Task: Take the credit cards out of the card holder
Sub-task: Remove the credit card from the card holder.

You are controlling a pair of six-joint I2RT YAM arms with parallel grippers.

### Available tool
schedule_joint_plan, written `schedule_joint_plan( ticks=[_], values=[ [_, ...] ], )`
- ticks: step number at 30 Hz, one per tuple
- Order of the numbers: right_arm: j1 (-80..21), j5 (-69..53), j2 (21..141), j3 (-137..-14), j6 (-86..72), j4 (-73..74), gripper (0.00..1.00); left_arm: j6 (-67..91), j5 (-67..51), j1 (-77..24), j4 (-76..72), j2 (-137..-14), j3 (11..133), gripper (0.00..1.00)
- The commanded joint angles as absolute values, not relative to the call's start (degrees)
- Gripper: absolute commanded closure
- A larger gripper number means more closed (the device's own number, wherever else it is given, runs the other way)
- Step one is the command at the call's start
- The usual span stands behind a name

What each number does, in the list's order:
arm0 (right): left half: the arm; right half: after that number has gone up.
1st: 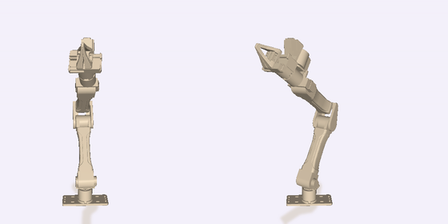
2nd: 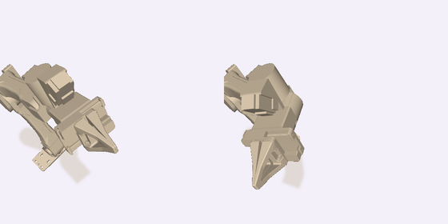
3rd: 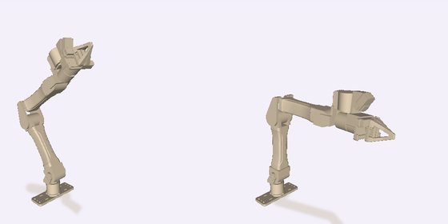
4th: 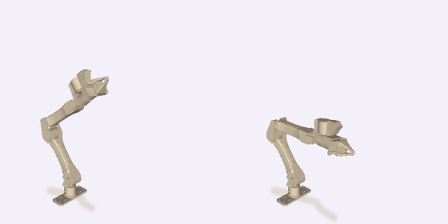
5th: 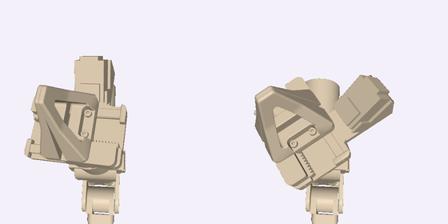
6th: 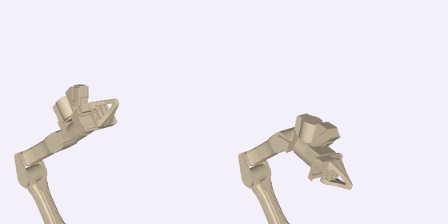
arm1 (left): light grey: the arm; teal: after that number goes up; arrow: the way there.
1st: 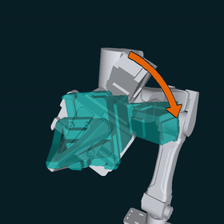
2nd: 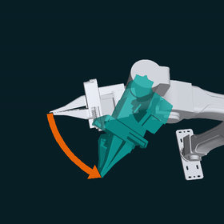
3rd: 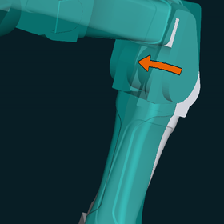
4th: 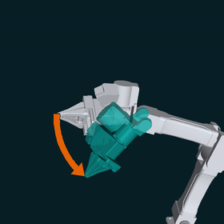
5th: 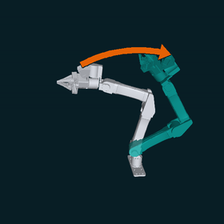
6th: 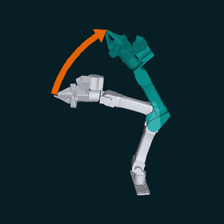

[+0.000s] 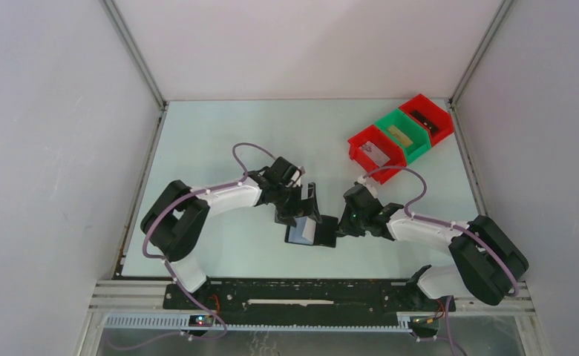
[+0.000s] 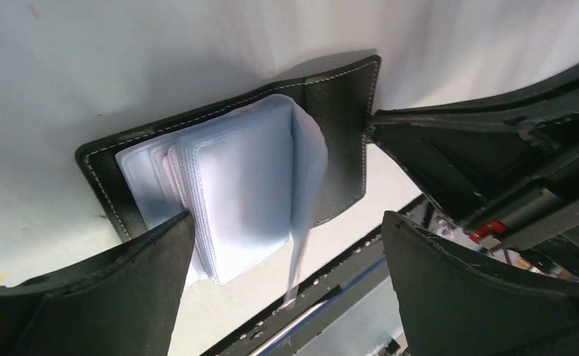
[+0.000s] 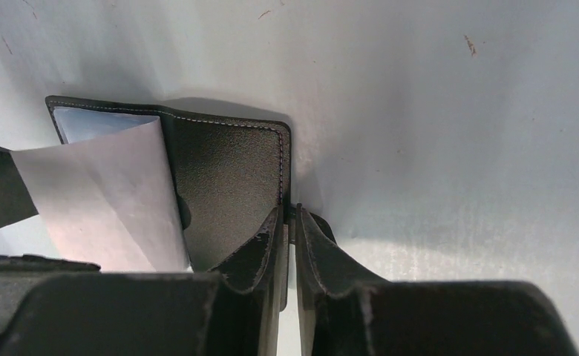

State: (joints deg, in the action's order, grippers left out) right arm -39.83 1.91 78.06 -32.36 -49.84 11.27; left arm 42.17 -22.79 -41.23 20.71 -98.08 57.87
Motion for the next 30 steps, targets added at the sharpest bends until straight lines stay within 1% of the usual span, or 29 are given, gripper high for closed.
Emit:
schedule_joint_plan(
  ticks=[1, 6, 14, 21, 26, 30],
  values=[
    [-39.9, 3.5, 80.5, -30.3, -50.5, 11.4, 0.82, 45.5, -31.8, -41.9, 12.4, -97.4, 58.8, 0.00],
    [-40.0, 2.8, 80.5, -30.4, -50.6, 10.9, 0.82, 49.1, -35.4, -42.2, 7.6, -96.2, 58.3, 0.00],
    [-39.9, 2.2, 79.6, -30.3, -51.6, 10.6, 0.82, 51.7, -38.2, -43.2, 3.8, -98.0, 58.0, 0.01],
    [-39.0, 0.6, 75.0, -28.5, -50.8, 8.4, 0.80, 54.6, -40.1, -44.2, 0.3, -98.3, 58.2, 0.01],
    [-38.0, 0.6, 71.9, -28.1, -51.3, 10.2, 0.77, 55.0, -40.4, -44.2, 0.2, -99.9, 58.6, 0.01],
    [-36.1, 0.9, 65.8, -26.2, -51.2, 12.9, 0.74, 52.4, -37.4, -43.9, 2.8, -97.9, 59.3, 0.01]
  ],
)
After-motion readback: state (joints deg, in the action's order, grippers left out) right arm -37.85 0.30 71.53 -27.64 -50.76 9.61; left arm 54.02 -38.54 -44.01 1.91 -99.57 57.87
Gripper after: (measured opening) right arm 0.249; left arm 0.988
